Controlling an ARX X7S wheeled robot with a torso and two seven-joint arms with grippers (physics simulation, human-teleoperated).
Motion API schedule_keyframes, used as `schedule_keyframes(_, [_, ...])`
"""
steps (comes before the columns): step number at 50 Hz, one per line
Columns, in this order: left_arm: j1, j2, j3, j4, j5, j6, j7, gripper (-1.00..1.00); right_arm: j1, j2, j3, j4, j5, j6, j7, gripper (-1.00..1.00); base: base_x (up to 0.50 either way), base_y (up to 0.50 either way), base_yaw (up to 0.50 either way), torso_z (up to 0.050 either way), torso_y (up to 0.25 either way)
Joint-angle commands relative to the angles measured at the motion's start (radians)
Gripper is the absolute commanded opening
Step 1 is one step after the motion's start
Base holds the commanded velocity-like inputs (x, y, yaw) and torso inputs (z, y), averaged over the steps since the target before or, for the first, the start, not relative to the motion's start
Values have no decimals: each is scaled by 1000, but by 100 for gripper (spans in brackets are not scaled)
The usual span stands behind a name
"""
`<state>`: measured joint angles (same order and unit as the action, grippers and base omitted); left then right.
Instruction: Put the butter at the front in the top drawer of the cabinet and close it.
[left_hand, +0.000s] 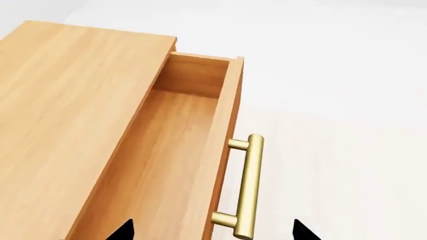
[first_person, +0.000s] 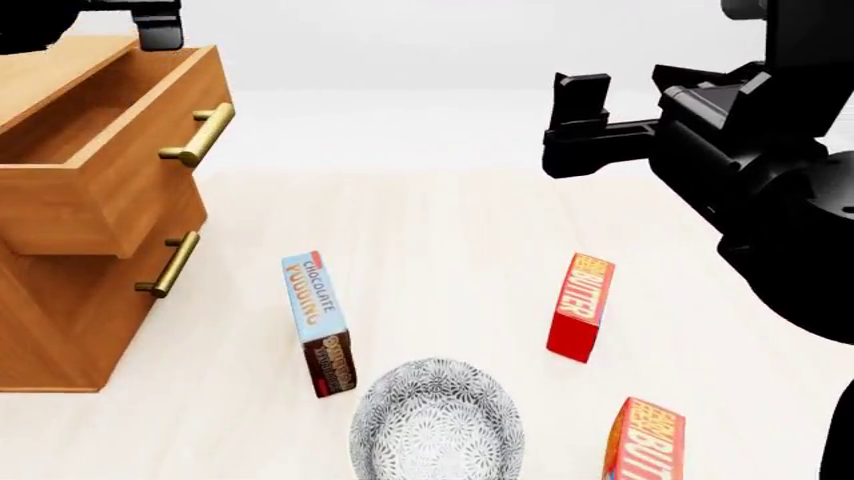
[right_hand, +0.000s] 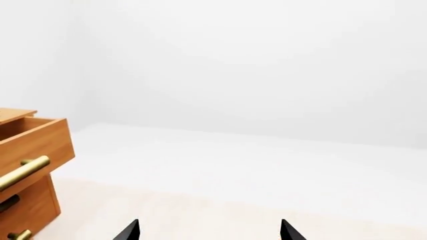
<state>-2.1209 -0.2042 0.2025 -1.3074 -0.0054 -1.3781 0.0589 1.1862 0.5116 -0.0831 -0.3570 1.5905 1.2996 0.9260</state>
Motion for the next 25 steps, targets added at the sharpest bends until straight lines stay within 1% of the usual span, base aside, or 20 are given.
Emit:
schedule_keyframes(1, [0, 9, 4, -1, 13, 93, -30, 100, -4, -2, -15, 0, -14, -11, -14, 100, 0, 0, 0, 0, 0])
schedule_keyframes(13, [40, 21, 62, -1, 15, 145, -15, 100, -13, 0, -22, -3, -16, -24, -19, 100, 0, 0, 0, 0, 0])
schedule_keyframes(25, [90, 13, 107, -1, 16, 145, -21, 100, -10, 0, -33, -3, -1, -29, -7, 100, 0, 0, 0, 0, 0])
